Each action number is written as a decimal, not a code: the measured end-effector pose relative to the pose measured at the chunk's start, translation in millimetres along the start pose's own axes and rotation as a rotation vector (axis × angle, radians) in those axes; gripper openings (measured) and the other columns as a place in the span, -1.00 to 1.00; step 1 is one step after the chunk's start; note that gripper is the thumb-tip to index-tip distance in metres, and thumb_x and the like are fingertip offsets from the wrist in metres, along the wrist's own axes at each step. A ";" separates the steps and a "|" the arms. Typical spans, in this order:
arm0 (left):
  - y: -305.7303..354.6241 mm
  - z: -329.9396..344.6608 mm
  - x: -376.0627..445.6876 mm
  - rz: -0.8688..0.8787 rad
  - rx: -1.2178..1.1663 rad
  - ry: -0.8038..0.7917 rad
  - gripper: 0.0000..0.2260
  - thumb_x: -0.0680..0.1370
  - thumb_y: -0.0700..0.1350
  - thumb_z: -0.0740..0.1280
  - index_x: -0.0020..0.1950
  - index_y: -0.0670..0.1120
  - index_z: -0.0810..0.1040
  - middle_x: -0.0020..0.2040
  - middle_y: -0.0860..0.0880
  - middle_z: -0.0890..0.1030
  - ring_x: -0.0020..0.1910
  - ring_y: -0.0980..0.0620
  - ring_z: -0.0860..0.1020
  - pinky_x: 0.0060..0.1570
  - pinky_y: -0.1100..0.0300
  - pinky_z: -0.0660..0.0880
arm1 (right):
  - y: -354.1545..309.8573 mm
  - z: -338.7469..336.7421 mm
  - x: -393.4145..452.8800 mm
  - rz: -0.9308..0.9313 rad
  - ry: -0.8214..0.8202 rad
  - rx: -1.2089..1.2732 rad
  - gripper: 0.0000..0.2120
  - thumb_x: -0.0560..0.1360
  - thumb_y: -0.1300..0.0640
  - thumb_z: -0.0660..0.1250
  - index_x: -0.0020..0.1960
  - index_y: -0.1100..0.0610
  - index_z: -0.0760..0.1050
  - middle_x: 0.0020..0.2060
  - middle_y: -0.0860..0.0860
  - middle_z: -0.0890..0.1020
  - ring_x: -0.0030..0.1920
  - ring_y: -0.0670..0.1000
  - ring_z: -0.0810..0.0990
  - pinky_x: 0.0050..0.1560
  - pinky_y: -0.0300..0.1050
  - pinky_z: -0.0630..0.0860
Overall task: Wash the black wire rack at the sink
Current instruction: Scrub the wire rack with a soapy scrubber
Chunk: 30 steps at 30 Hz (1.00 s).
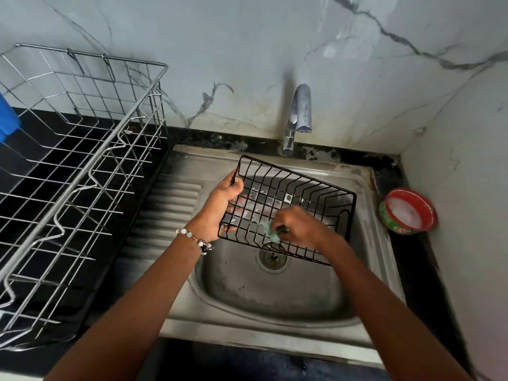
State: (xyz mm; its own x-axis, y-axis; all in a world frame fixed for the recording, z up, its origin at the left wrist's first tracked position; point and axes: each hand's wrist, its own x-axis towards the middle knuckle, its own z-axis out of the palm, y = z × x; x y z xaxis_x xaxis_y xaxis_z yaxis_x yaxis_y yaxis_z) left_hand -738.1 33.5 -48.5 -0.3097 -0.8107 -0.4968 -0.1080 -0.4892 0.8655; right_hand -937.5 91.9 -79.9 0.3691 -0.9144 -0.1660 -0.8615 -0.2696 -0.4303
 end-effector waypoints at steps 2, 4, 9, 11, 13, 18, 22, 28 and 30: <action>0.9 -4.7 -0.9 -0.010 -0.031 -0.004 -0.78 0.58 0.20 0.20 0.22 0.41 0.44 0.01 0.00 0.54 -0.19 0.09 0.48 -0.24 0.15 0.40 | 18.5 -7.3 -12.7 0.041 -0.080 -0.109 -0.81 0.41 0.29 0.43 0.01 0.12 0.65 -0.02 0.04 0.65 0.00 -0.04 0.62 0.06 -0.20 0.53; 1.5 -5.9 -1.1 -0.024 -0.053 -0.006 -0.85 0.59 0.17 0.20 0.11 0.39 0.49 -0.02 0.00 0.51 -0.23 0.11 0.45 -0.26 0.18 0.37 | 25.0 -11.5 -17.9 0.084 -0.132 -0.192 -0.78 0.43 0.31 0.40 0.05 0.15 0.65 0.01 0.07 0.64 0.04 0.02 0.61 0.10 -0.15 0.51; 4.1 4.5 1.3 -0.022 -0.084 -0.010 -0.84 0.59 0.15 0.21 0.14 0.36 0.48 -0.11 0.04 0.51 -0.31 0.12 0.44 -0.27 0.19 0.32 | -2.3 3.9 0.1 0.020 0.034 -0.186 -0.85 0.45 0.23 0.39 0.02 0.16 0.60 -0.05 0.06 0.60 -0.01 0.03 0.58 0.03 -0.12 0.53; 3.1 9.6 1.3 -0.028 -0.027 0.014 -0.74 0.58 0.20 0.21 0.26 0.37 0.43 0.03 0.06 0.57 -0.15 0.07 0.51 -0.18 0.11 0.39 | -18.8 10.7 14.6 -0.065 0.099 -0.148 -0.88 0.46 0.22 0.38 -0.01 0.16 0.60 -0.08 0.07 0.59 -0.04 0.03 0.57 0.00 -0.10 0.54; 2.8 12.8 0.0 -0.032 -0.012 0.021 -0.69 0.56 0.20 0.23 0.31 0.35 0.41 0.14 0.02 0.57 -0.01 -0.01 0.53 -0.16 0.09 0.42 | -28.9 12.0 26.6 -0.148 0.181 -0.099 -0.89 0.43 0.26 0.39 -0.04 0.19 0.61 -0.11 0.08 0.60 -0.11 0.03 0.57 -0.05 -0.12 0.55; 10.0 8.0 -4.6 -0.031 -0.024 -0.012 -0.83 0.58 0.20 0.20 0.14 0.40 0.47 0.01 0.02 0.59 -0.16 0.07 0.52 -0.21 0.13 0.39 | -13.2 6.5 12.7 -0.166 0.187 -0.014 -0.83 0.39 0.26 0.45 -0.03 0.12 0.63 -0.09 0.01 0.60 -0.09 -0.06 0.56 -0.03 -0.29 0.48; 11.3 -1.5 -4.2 -0.037 -0.120 -0.055 -0.87 0.57 0.23 0.21 0.07 0.38 0.50 -0.09 0.00 0.51 -0.25 0.09 0.42 -0.29 0.19 0.36 | 14.5 0.3 -17.7 -0.119 0.117 -0.012 -0.83 0.37 0.31 0.47 -0.05 0.16 0.66 -0.12 0.05 0.64 -0.12 -0.02 0.61 -0.06 -0.25 0.52; 7.0 1.7 -5.9 -0.044 -0.127 -0.072 -0.85 0.58 0.23 0.19 0.09 0.38 0.51 -0.12 0.01 0.52 -0.24 0.07 0.44 -0.26 0.17 0.37 | 22.6 -22.9 -18.9 0.123 -0.153 -0.091 -0.83 0.39 0.36 0.42 -0.08 0.16 0.66 -0.10 0.03 0.68 -0.08 -0.06 0.64 0.02 -0.13 0.59; 7.4 -0.9 -5.7 -0.041 -0.080 -0.043 -0.77 0.58 0.24 0.18 0.22 0.37 0.47 -0.05 -0.01 0.56 -0.15 0.04 0.50 -0.24 0.14 0.40 | 29.5 -33.9 -19.0 0.251 -0.247 -0.185 -0.89 0.41 0.34 0.39 -0.11 0.20 0.63 -0.12 0.07 0.67 -0.08 0.00 0.64 0.01 -0.05 0.60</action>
State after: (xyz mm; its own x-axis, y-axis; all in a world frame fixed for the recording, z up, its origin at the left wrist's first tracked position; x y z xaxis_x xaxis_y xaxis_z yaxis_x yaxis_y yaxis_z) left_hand -736.3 34.2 -39.3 -0.3468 -0.7759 -0.5269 -0.0462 -0.5469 0.8359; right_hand -981.8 91.1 -59.4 0.1924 -0.8649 -0.4636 -0.9755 -0.1172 -0.1862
